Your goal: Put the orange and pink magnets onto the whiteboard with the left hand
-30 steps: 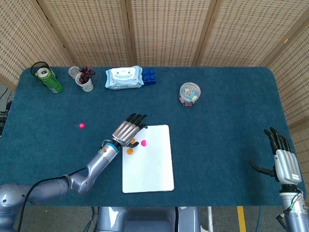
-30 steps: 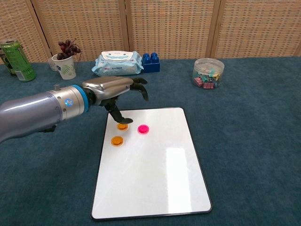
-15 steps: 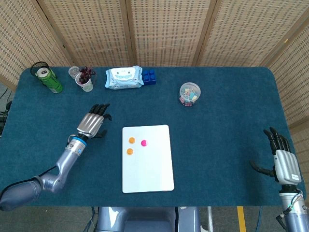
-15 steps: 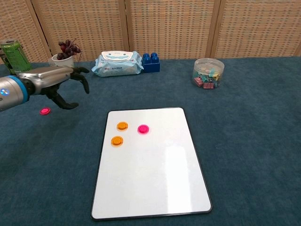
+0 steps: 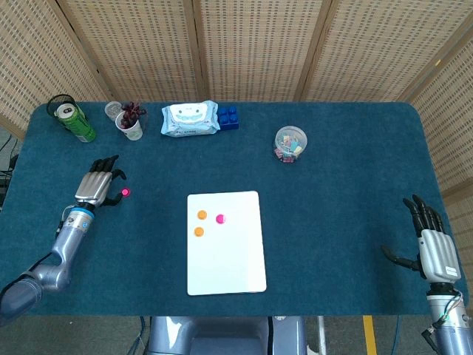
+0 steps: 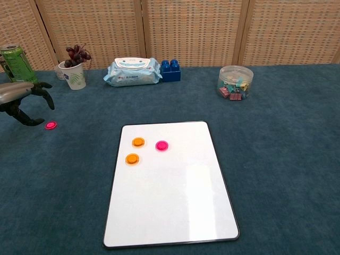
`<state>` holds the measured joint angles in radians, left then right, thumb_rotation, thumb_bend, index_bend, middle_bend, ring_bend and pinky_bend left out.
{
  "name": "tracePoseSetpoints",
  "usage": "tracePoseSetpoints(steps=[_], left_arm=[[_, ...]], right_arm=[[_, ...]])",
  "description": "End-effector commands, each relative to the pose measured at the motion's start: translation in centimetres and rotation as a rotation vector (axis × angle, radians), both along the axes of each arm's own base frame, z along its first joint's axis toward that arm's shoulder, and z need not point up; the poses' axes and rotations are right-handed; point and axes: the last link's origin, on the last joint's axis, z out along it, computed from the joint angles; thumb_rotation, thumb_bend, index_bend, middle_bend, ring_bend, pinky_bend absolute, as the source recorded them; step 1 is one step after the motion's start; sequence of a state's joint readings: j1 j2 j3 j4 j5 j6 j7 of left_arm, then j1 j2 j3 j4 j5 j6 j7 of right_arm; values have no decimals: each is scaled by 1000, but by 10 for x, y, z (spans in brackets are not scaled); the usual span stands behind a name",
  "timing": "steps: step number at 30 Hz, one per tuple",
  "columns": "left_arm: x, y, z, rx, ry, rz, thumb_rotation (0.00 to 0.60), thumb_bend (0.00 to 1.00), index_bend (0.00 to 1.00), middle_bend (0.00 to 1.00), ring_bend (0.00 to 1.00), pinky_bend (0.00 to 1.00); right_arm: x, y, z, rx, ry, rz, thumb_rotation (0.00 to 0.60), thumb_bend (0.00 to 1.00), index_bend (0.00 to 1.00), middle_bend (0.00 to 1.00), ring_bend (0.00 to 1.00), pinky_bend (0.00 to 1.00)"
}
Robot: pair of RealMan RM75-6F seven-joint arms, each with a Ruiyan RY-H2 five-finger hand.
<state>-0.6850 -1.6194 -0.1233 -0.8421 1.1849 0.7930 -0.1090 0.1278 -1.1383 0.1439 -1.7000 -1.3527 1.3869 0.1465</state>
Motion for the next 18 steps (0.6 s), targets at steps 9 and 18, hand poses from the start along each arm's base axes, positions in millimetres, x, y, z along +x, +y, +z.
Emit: tracePoseSetpoints(steps=[9, 18], left_arm=[[-7, -3, -10, -19, -15, 6, 600, 386, 353, 0, 0, 0], [-17, -3, -16, -10, -17, 30, 600, 379, 353, 0, 0, 0]], right_arm=[[0, 0, 0, 1, -2, 0, 600, 260, 0, 0, 0, 0], [0, 0, 0, 2, -3, -1, 600, 260, 0, 0, 0, 0]])
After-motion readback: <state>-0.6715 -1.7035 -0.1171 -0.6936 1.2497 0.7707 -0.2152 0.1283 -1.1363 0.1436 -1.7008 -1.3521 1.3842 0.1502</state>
